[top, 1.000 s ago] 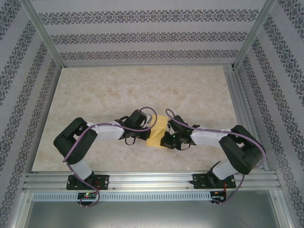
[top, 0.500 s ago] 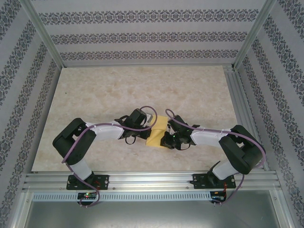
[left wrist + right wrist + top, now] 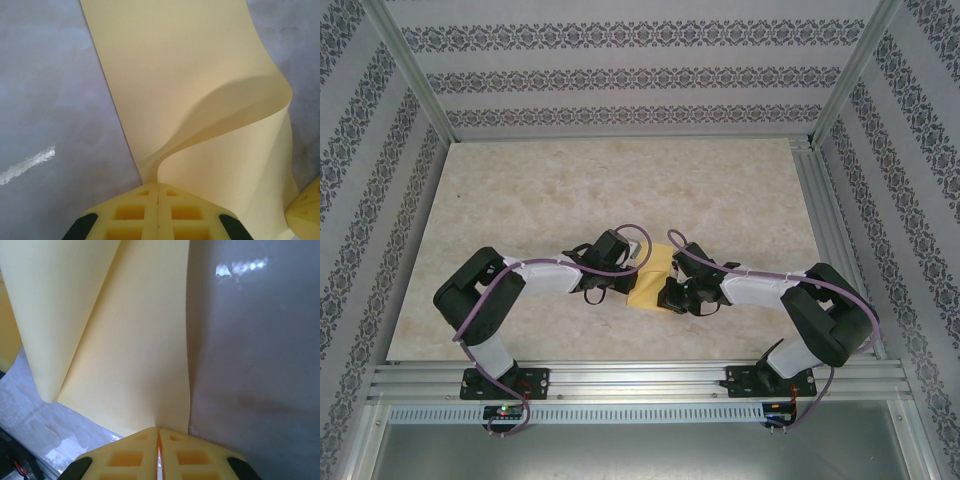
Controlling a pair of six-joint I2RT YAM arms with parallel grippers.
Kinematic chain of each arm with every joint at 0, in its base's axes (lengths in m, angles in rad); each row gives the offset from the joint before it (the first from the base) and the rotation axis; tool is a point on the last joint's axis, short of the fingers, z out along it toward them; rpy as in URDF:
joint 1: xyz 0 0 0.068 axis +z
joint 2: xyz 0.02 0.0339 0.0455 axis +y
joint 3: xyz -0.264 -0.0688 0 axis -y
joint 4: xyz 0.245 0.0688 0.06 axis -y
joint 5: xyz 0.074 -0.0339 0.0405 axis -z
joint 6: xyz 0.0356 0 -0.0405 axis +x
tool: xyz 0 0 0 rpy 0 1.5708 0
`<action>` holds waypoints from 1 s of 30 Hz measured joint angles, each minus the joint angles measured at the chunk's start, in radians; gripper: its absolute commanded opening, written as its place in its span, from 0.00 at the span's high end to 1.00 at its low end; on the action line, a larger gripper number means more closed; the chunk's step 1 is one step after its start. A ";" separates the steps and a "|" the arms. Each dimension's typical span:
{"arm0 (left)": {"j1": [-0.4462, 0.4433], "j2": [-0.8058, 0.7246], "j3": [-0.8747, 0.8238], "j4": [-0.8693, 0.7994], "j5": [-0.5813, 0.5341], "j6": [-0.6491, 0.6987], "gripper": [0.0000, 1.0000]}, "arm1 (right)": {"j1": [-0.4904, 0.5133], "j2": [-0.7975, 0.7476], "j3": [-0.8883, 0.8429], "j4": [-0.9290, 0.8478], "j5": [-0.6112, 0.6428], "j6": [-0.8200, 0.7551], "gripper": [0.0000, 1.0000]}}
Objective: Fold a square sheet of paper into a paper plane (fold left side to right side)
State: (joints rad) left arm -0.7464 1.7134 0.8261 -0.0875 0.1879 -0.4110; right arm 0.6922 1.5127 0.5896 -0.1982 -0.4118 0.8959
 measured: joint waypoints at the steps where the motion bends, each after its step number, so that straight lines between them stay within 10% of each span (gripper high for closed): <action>1: 0.000 0.000 0.000 -0.002 -0.003 0.000 0.97 | 0.000 0.000 0.000 0.000 0.000 0.000 0.90; 30: 0.000 -0.014 0.013 -0.023 0.005 0.015 0.94 | 0.000 0.005 0.011 -0.016 0.000 -0.008 0.89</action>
State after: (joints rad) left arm -0.7460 1.6993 0.8391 -0.1104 0.1928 -0.3962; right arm 0.6922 1.5181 0.6006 -0.2142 -0.4114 0.8883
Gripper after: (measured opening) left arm 0.067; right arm 0.111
